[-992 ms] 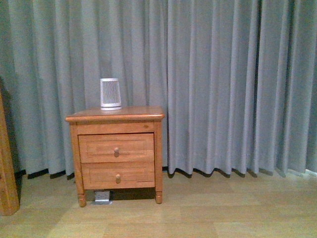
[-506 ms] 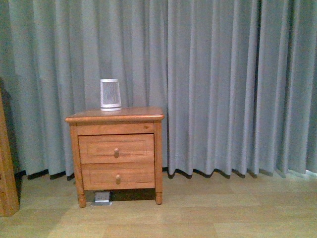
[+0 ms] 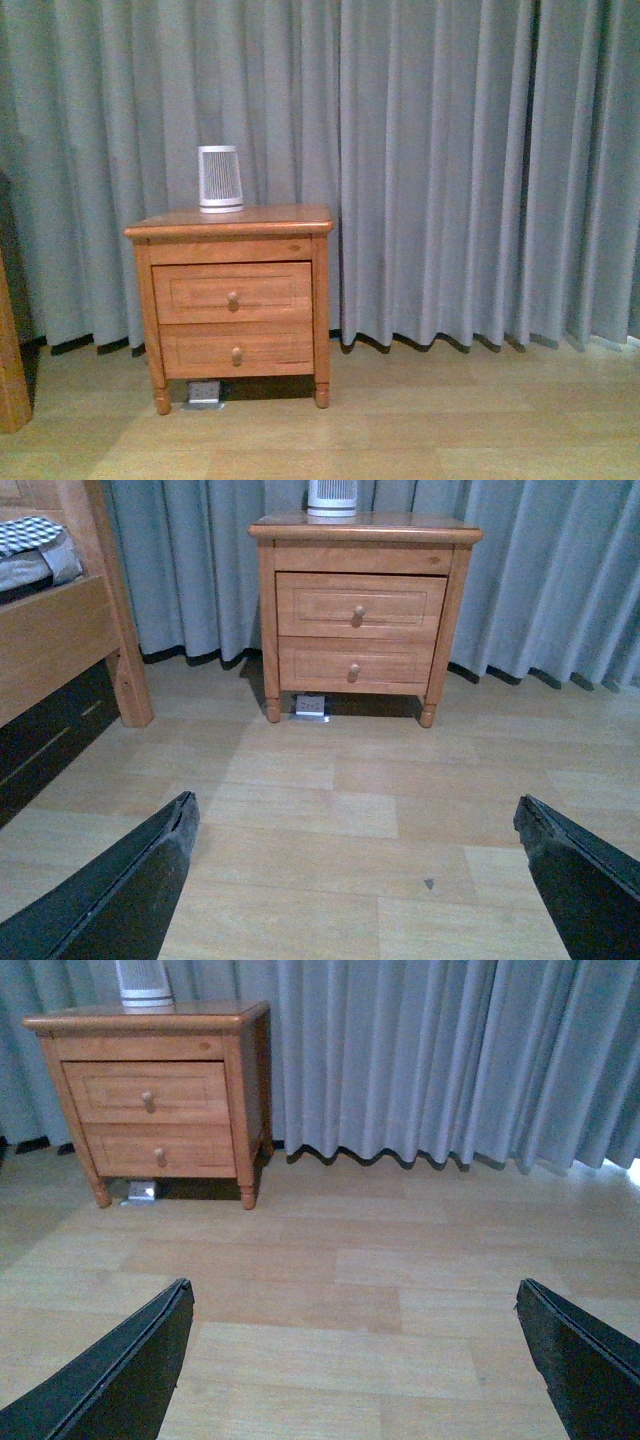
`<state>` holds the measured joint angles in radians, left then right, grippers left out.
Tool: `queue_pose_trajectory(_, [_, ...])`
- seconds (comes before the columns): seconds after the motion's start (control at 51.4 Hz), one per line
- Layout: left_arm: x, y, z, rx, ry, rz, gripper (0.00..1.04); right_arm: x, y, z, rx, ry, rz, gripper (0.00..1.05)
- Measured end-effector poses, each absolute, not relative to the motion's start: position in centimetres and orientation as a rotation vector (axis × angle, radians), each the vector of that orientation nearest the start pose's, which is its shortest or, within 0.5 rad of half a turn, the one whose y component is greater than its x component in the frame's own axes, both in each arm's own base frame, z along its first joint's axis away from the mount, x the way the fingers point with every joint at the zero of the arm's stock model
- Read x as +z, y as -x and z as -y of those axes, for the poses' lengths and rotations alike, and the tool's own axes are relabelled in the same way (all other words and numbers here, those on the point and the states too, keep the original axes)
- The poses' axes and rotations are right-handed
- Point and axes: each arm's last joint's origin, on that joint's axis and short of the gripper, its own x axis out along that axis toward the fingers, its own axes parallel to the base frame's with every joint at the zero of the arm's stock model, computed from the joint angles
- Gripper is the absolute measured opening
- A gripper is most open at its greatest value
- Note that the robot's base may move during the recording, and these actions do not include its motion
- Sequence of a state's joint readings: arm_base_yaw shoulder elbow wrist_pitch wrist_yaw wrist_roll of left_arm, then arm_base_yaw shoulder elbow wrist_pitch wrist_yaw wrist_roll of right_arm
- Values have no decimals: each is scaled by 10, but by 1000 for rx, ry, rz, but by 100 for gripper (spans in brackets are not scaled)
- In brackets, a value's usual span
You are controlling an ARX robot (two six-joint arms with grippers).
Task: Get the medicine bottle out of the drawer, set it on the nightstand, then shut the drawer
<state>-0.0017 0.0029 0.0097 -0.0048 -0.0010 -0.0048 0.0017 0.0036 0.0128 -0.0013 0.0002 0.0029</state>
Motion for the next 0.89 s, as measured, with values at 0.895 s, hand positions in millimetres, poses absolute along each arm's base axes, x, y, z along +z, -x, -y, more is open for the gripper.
queue_pose_trajectory(0.895, [166, -97, 0, -2, 4, 2, 98, 167, -97, 0, 2, -3, 8, 98])
